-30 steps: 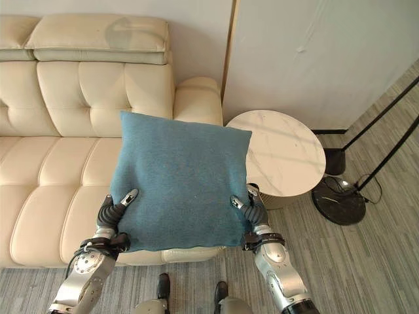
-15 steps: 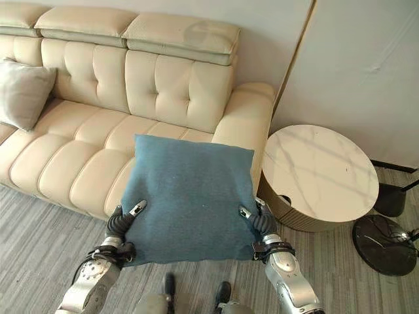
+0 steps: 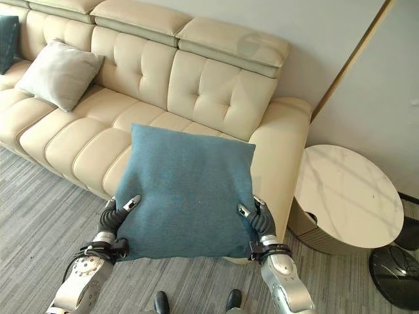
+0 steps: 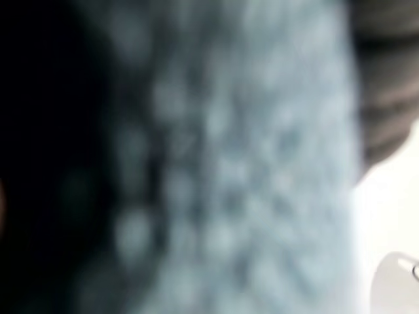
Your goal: Pick up all the scattered cushions and arrange them neatly on the sofa.
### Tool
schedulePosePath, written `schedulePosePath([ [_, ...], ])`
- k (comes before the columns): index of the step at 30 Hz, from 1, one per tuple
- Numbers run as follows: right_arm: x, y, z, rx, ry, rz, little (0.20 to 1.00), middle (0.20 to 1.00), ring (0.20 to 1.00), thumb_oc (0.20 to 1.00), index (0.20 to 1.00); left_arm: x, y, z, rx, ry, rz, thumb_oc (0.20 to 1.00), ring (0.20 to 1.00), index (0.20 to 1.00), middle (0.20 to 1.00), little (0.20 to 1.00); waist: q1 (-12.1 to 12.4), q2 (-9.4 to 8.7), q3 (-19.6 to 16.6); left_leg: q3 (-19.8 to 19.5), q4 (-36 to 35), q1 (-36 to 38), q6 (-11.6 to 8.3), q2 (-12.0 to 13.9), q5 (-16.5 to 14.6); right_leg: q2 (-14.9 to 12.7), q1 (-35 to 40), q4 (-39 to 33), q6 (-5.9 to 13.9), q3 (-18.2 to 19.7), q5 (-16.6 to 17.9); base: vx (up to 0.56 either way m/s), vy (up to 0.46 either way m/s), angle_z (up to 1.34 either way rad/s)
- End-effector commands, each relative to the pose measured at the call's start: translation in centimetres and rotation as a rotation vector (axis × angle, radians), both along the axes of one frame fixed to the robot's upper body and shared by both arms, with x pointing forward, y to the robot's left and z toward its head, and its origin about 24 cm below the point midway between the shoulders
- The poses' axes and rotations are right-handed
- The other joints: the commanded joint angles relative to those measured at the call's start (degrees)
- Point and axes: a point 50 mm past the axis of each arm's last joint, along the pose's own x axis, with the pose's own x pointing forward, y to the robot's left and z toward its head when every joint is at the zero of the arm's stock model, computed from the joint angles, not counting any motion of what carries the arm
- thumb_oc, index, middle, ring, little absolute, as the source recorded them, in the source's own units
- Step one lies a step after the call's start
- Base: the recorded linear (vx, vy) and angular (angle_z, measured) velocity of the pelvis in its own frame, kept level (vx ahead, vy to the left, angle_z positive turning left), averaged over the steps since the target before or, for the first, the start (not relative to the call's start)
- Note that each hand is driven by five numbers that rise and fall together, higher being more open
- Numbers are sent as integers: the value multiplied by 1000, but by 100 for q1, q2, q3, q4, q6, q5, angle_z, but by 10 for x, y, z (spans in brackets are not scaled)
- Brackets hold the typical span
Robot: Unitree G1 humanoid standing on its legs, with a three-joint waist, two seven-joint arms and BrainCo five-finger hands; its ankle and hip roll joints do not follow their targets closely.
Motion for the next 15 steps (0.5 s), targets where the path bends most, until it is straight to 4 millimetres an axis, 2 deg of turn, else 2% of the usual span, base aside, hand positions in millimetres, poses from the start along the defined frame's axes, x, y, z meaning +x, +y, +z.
schedulePosePath([
  [1,16,26,46,117,-265,92,200,200,200,200,200,12,-2,56,56,-300,-39,200,200,200,200,200,-91,-125,-136,-404,-363,437,-128,-219,-508,764,-374,432,-14,984,-1006,139,113,67],
  [2,16,26,46,117,-265,92,200,200,200,200,200,12,-2,56,55,-300,-39,200,200,200,200,200,-92,-123,-135,-405,-363,439,-128,-217,-509,766,-372,429,-15,983,-1004,146,52,66],
  [4,17,26,47,133,-271,101,200,200,200,200,200,13,-2,57,58,-304,-39,200,200,200,200,200,-124,-160,-34,-610,-363,541,-134,-354,-578,1075,-693,95,-61,896,-868,259,-24,69],
  [5,13,23,42,140,-250,96,200,200,200,200,200,15,-6,57,42,-312,-32,200,200,200,200,200,-164,-304,-5,-833,-355,701,-189,-486,-714,1152,-565,-407,-99,780,-731,328,-66,76],
  [7,12,22,41,144,-248,91,200,200,200,200,200,15,-4,58,37,-319,-19,200,200,200,200,200,-162,-342,-35,-838,-303,750,-214,-473,-796,1175,-510,-423,-117,843,-724,276,-123,124],
  [8,11,19,40,141,-249,88,200,200,200,200,200,13,-3,59,27,-326,-17,200,200,200,200,200,-166,-378,-116,-831,-80,794,-271,-415,-980,1162,-344,-507,-168,840,-741,323,-189,94],
  [11,10,16,40,136,-249,84,200,200,200,200,200,11,-2,59,19,-330,-17,200,200,200,200,200,-178,-417,-136,-804,480,704,-368,-318,-1153,1151,-139,-601,-228,800,-791,174,-112,13],
  [13,9,14,41,116,-249,91,200,200,200,200,200,11,-1,60,13,-335,-11,200,200,200,200,200,-162,-441,-94,-802,1109,509,-480,-254,-1087,1166,91,-712,-325,796,-834,164,-111,10],
  [15,10,11,40,98,-242,97,200,200,200,200,200,11,0,59,12,-330,-9,200,200,200,200,200,-94,-486,-16,-788,1703,93,-533,-119,-842,1120,331,-808,-393,807,-907,193,-65,11],
])
